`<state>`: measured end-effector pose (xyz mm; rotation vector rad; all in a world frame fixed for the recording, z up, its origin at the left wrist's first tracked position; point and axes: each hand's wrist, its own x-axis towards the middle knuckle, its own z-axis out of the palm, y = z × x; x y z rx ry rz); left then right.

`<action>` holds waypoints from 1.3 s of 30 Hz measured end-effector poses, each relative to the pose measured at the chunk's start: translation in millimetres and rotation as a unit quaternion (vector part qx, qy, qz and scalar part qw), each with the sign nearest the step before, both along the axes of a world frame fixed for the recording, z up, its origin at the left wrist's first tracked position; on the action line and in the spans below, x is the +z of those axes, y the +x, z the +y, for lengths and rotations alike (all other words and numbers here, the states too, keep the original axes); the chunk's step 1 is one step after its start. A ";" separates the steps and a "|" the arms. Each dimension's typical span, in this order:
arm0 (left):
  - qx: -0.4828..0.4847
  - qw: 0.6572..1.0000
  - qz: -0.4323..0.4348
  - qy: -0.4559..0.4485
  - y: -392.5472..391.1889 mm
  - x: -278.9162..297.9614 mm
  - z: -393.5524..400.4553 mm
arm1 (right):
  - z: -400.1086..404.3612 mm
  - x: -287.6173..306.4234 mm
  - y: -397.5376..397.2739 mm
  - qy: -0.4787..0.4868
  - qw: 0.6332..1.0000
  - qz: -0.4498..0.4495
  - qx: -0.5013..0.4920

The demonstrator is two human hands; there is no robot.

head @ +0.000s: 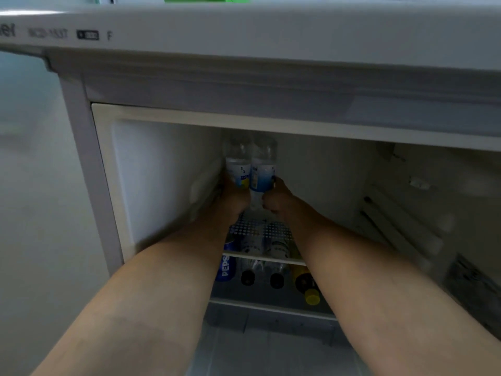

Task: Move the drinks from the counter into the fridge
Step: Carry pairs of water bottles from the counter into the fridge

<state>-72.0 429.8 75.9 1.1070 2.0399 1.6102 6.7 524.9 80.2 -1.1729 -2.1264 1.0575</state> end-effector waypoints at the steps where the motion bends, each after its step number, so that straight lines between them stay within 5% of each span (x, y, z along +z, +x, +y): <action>1: -0.010 1.000 -0.014 0.003 1.8 -2.0 0.3 | -0.2 -3.0 -0.1 0.003 1.000 0.006 -0.008; 12: -0.043 0.987 -0.155 0.028 14.6 3.2 -17.5 | -13.5 -17.8 -7.4 -0.013 0.996 0.064 -0.063; 16: 0.058 0.986 -0.158 -0.011 22.3 -1.5 -16.0 | -20.9 -14.5 2.0 -0.038 0.995 0.053 -0.074; 22: 0.160 0.932 -0.303 0.118 32.2 -8.2 -3.8 | -30.8 -14.8 33.4 0.028 0.982 0.101 -0.156; 26: 0.196 0.951 -0.207 0.122 63.5 -27.1 -9.1 | -51.3 -31.4 65.5 0.079 0.962 0.174 -0.194; 32: 0.070 0.980 -0.077 0.170 111.6 -48.0 -55.7 | -111.9 -42.4 126.4 0.087 0.923 0.282 -0.247; 39: -0.071 0.984 0.010 0.166 213.6 -88.7 -162.3 | -232.7 -80.3 241.3 0.058 0.908 0.295 -0.292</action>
